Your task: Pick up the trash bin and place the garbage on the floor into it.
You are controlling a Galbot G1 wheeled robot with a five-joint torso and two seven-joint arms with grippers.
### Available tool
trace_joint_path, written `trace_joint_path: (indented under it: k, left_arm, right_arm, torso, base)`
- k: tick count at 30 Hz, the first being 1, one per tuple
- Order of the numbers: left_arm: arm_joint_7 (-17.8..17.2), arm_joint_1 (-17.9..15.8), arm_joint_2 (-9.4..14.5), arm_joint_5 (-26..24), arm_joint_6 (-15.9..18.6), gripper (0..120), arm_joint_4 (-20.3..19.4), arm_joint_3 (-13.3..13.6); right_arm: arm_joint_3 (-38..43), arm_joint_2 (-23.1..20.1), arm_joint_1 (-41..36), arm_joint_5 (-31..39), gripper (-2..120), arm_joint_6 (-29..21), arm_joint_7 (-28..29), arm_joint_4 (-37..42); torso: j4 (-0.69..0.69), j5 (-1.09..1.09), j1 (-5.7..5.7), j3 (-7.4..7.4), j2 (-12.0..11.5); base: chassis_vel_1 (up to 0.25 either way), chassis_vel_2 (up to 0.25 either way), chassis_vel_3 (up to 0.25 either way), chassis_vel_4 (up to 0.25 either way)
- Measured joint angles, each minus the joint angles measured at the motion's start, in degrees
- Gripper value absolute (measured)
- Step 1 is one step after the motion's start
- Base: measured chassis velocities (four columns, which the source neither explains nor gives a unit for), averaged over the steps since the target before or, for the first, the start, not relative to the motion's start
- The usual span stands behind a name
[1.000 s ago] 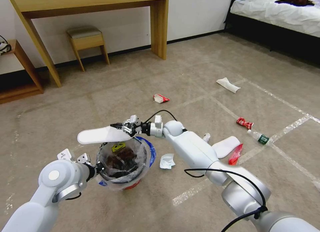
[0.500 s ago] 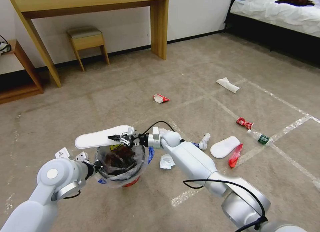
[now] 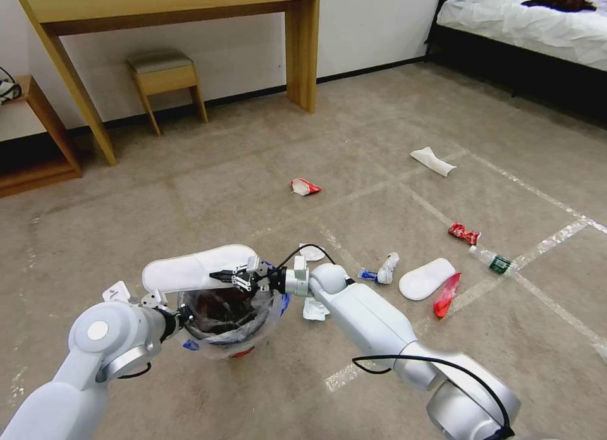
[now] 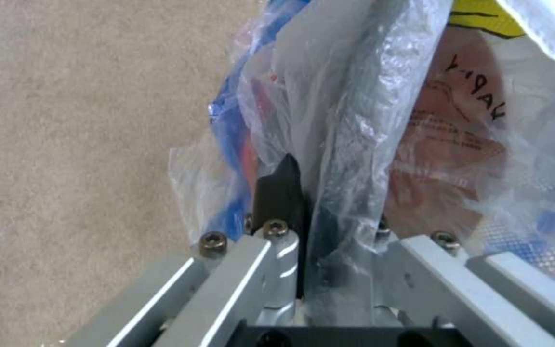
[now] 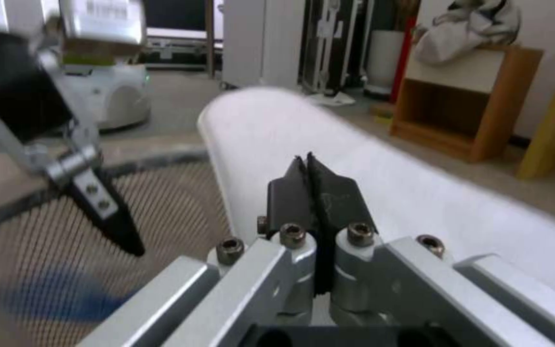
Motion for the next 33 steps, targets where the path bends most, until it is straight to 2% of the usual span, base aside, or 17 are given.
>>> trace_joint_path:
  k: [6,16,33]
  left_arm:
    - [-0.05,-1.15,-0.49,0.84,-0.25,4,1.46,0.65]
    - [-0.44,-2.33,-0.65,1.54,-0.85,4,2.85,1.19]
    - [-0.49,-2.96,-1.28,1.88,-0.93,4,3.45,1.41]
  right_arm:
    - [-0.16,-1.47,0.39,1.11,0,-0.43,0.32,1.84]
    - [-0.19,-1.56,0.79,2.03,0,-0.67,0.51,3.00]
    - [-2.07,1.01,2.32,3.06,0,-1.68,1.63,5.45]
  torso:
    - [0.00,0.00,0.00,0.00,0.00]
    - [0.00,0.00,0.00,0.00,0.00]
    - [0.00,-0.01,0.00,0.00,0.00]
  base:
    - [0.000,0.000,0.000,0.000]
    - [0.000,0.000,0.000,0.000]
    - [0.000,0.000,0.000,0.000]
